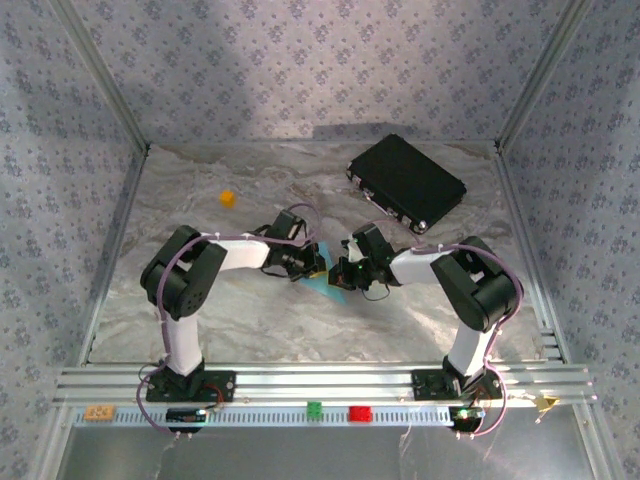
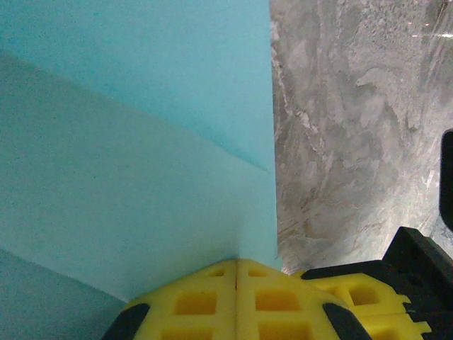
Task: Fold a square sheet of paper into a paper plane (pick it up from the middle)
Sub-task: Fourth fold the wing at the center of the table.
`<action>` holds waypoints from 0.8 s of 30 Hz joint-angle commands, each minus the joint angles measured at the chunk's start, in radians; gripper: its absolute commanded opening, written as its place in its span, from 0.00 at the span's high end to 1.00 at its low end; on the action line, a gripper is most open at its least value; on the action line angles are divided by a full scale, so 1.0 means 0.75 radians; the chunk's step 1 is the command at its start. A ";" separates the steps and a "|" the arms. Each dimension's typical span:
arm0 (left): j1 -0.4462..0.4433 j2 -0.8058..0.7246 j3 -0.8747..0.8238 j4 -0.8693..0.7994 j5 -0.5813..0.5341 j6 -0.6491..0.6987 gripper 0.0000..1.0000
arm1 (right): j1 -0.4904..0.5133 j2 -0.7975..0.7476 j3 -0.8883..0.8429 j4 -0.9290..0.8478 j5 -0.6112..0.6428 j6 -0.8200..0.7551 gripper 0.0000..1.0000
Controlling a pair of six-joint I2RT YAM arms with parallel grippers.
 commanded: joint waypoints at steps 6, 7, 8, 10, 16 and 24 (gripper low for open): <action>0.105 0.056 0.005 -0.029 -0.089 0.048 1.00 | 0.003 0.048 -0.059 -0.190 0.098 0.007 1.00; 0.115 0.058 0.015 -0.040 -0.089 0.058 1.00 | 0.004 0.046 -0.060 -0.192 0.095 0.005 1.00; 0.124 0.060 0.028 -0.052 -0.092 0.065 1.00 | 0.004 0.044 -0.059 -0.192 0.095 0.005 1.00; 0.137 0.060 0.046 -0.066 -0.094 0.079 1.00 | 0.005 0.042 -0.061 -0.190 0.095 0.004 1.00; 0.196 0.074 0.081 -0.094 -0.095 0.111 1.00 | 0.007 0.036 -0.068 -0.188 0.092 0.003 1.00; 0.279 0.091 0.131 -0.129 -0.083 0.139 1.00 | 0.011 0.036 -0.068 -0.181 0.083 0.001 1.00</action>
